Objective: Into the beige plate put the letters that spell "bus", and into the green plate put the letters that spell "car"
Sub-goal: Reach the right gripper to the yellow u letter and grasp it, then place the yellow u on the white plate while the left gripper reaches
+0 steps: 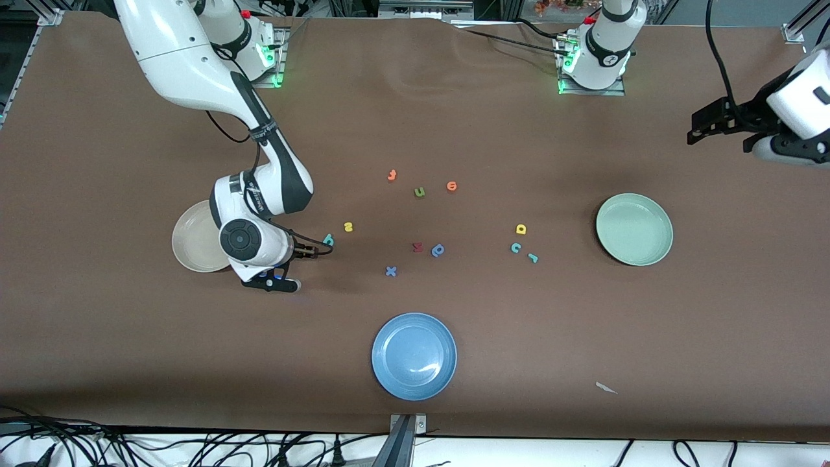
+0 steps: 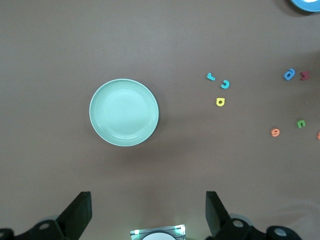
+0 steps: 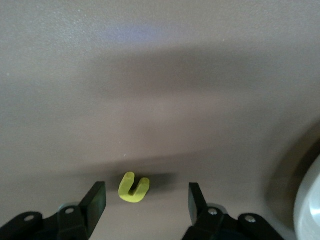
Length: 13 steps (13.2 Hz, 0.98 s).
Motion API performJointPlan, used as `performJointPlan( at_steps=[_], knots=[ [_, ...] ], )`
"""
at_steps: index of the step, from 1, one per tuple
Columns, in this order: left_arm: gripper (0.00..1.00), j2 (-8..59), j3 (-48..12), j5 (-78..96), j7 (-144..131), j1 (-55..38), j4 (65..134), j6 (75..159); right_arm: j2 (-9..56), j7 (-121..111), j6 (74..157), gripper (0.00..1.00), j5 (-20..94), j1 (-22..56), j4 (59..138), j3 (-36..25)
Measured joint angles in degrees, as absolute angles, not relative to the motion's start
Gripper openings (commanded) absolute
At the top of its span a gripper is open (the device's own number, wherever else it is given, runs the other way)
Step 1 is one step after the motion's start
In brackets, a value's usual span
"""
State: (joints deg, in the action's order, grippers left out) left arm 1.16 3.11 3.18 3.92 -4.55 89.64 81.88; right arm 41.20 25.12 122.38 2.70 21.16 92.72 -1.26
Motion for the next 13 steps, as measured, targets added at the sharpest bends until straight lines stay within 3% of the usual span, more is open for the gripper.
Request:
performJointPlan(
  at_steps=[10, 13],
  knots=[
    [0.99, 12.08, 3.17, 3.18, 3.92, -5.59, 91.56, 84.70, 42.31, 26.23, 125.36, 0.61, 2.73, 22.40, 93.07, -1.26],
    [0.99, 13.74, 2.81, 3.18, 3.55, -8.36, 96.83, 93.84, 42.39, 26.28, 125.69, 0.46, 2.88, 22.50, 93.06, -1.28]
  ],
)
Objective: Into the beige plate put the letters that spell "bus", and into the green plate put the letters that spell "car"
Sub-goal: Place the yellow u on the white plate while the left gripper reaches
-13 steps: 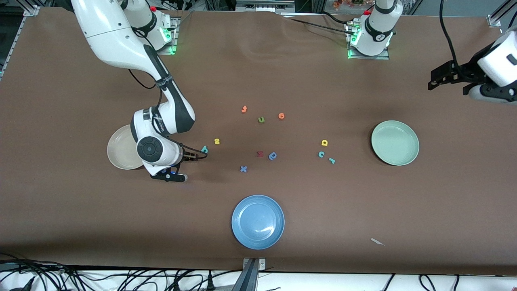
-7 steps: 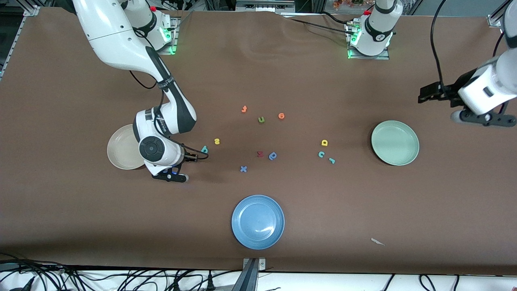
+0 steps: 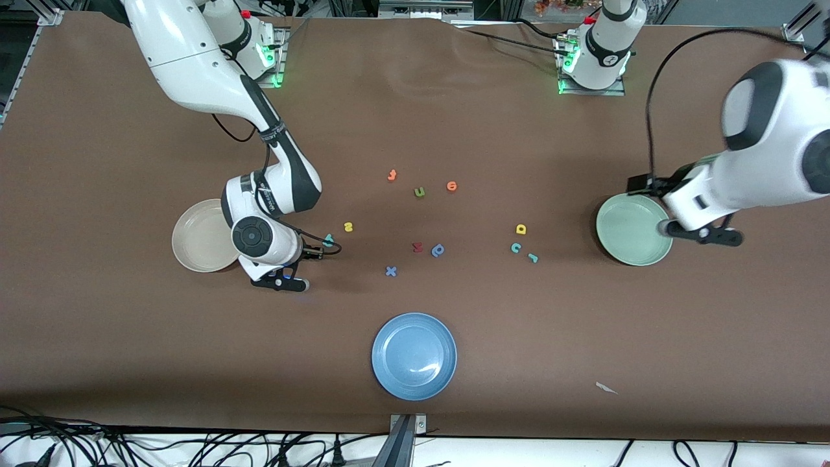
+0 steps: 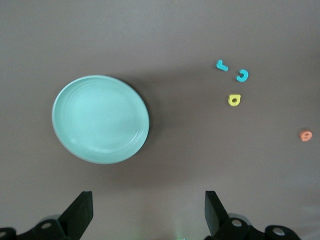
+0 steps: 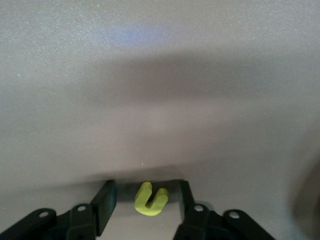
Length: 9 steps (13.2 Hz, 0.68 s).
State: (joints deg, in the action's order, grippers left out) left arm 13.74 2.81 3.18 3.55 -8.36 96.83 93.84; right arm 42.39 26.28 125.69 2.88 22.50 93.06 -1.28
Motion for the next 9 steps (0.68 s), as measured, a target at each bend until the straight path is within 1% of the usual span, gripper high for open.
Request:
performJointPlan(
  at_steps=[3, 6, 9],
  knots=[
    [0.99, 15.27, 2.37, 4.82, 1.98, -10.53, 103.05, 103.67, 42.38, 26.28, 125.84, 0.27, 3.14, 22.56, 93.06, -1.27],
    [0.99, 17.52, 1.97, 5.52, -0.27, -12.52, 104.88, 110.17, 42.18, 26.29, 125.82, 0.16, 3.20, 22.58, 93.00, -1.35],
    [0.99, 21.68, 1.86, 5.53, -3.00, -14.87, 105.11, 117.98, 42.18, 26.29, 125.86, 0.16, 3.20, 22.58, 92.99, -1.35]
  ],
)
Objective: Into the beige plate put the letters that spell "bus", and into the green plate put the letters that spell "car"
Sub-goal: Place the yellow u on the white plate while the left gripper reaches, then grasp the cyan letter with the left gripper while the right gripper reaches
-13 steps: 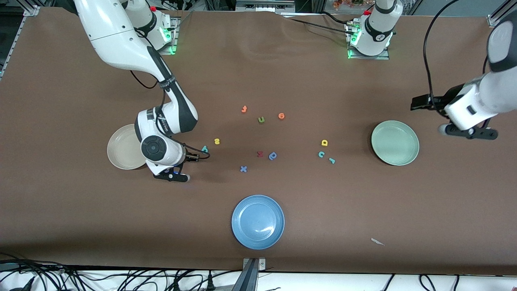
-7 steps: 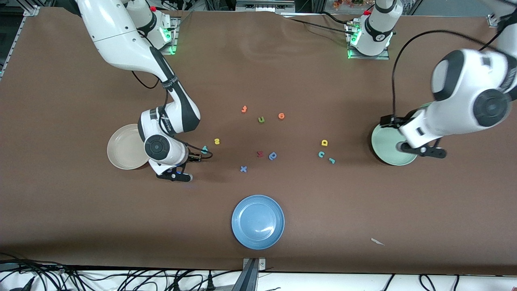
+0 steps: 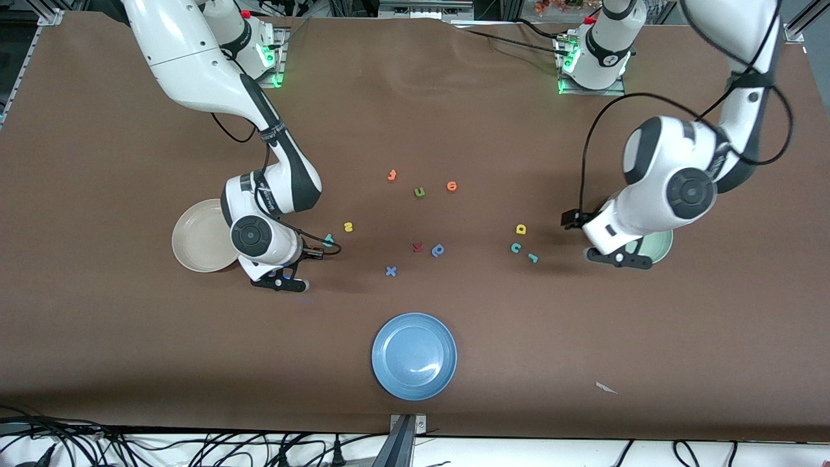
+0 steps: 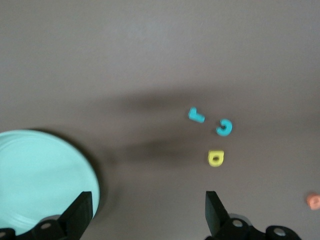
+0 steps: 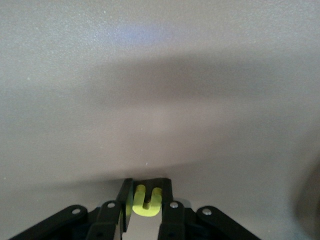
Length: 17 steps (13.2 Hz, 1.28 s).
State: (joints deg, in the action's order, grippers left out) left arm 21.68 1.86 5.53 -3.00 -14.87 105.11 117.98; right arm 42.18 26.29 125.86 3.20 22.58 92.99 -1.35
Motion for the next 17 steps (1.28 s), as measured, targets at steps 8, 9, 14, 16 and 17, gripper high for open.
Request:
performJointPlan(
  at_steps=[8, 9, 14, 16, 17],
  knots=[
    [0.99, 31.72, 1.81, 11.80, -4.33, -17.53, 105.11, 133.07, 36.90, 17.82, 113.85, 0.16, 3.16, 21.81, 90.64, -7.68],
    [0.99, 32.27, 1.82, 11.80, -4.36, -17.91, 105.10, 134.16, 36.08, 14.58, 111.81, 0.16, 3.16, 21.80, 90.64, -9.67],
    [0.95, 35.41, 1.96, 11.80, -4.47, -19.20, 105.10, 137.75, 35.24, -2.66, 109.69, 0.18, 3.19, 20.86, 93.57, -19.60],
    [0.95, 36.96, 2.58, 11.80, -4.48, -19.95, 105.10, 139.07, 35.43, -6.87, 114.10, 0.20, 3.19, 19.72, 97.16, -21.08],
    [0.95, 37.43, 2.91, 11.80, -4.49, -20.36, 105.10, 139.35, 35.57, -8.35, 116.38, 0.31, 3.19, 18.80, 99.17, -21.18]
  ],
)
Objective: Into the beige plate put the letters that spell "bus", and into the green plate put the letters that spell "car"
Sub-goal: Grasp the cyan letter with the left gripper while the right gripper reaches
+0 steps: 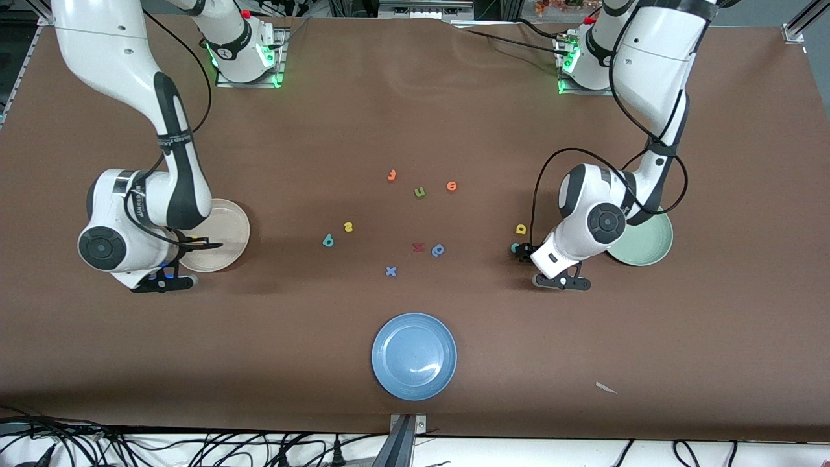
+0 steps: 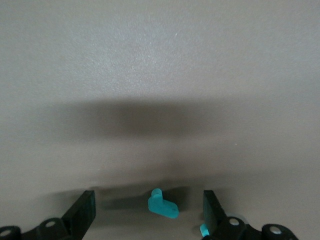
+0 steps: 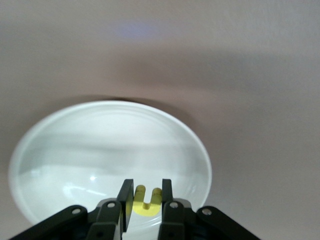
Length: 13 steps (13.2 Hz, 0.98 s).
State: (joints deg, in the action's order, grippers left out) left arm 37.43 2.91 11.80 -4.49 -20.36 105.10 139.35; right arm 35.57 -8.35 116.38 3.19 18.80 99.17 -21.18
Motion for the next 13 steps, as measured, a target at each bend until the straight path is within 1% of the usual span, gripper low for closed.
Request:
performJointPlan(
  at_steps=[1, 2, 4, 7, 8, 9, 10, 11, 13],
  knots=[
    [0.96, 37.62, 3.02, 11.80, -4.54, -20.52, 105.13, 139.39, 35.70, -9.22, 118.02, 0.69, 3.19, 18.17, 100.80, -21.19],
    [0.96, 37.68, 3.07, 11.80, -4.68, -20.58, 105.22, 139.39, 35.76, -9.54, 118.82, 0.99, 3.19, 17.97, 101.83, -21.19],
    [0.94, 37.69, 3.10, 11.80, -4.88, -20.61, 105.29, 139.29, 35.66, -9.54, 119.04, 1.00, 3.20, 18.16, 102.12, -21.14],
    [0.74, 37.67, 3.20, 11.80, -4.92, -20.64, 105.43, 139.28, 34.28, -8.81, 118.10, 0.99, 3.24, 19.17, 99.27, -20.72],
    [0.69, 37.55, 3.42, 11.80, -4.93, -20.65, 105.64, 139.16, 33.59, -7.38, 115.42, 0.99, 3.31, 19.99, 96.86, -20.49],
    [0.61, 37.33, 3.58, 11.80, -4.93, -20.65, 106.02, 139.13, 33.03, -4.87, 112.16, 0.99, 3.73, 21.14, 94.30, -20.01],
    [0.59, 37.13, 3.58, 11.80, -4.95, -20.69, 106.33, 139.13, 32.59, -1.22, 109.75, 0.99, 4.99, 22.61, 92.06, -19.24],
    [0.60, 36.94, 3.56, 11.80, -4.99, -20.79, 106.47, 139.02, 32.32, 2.92, 108.68, 0.99, 6.89, 24.12, 90.79, -18.36],
    [0.60, 36.62, 3.58, 11.80, -5.38, -21.10, 106.65, 138.45, 32.64, 10.56, 108.96, 0.99, 10.55, 26.83, 90.40, -16.67]
  ],
)
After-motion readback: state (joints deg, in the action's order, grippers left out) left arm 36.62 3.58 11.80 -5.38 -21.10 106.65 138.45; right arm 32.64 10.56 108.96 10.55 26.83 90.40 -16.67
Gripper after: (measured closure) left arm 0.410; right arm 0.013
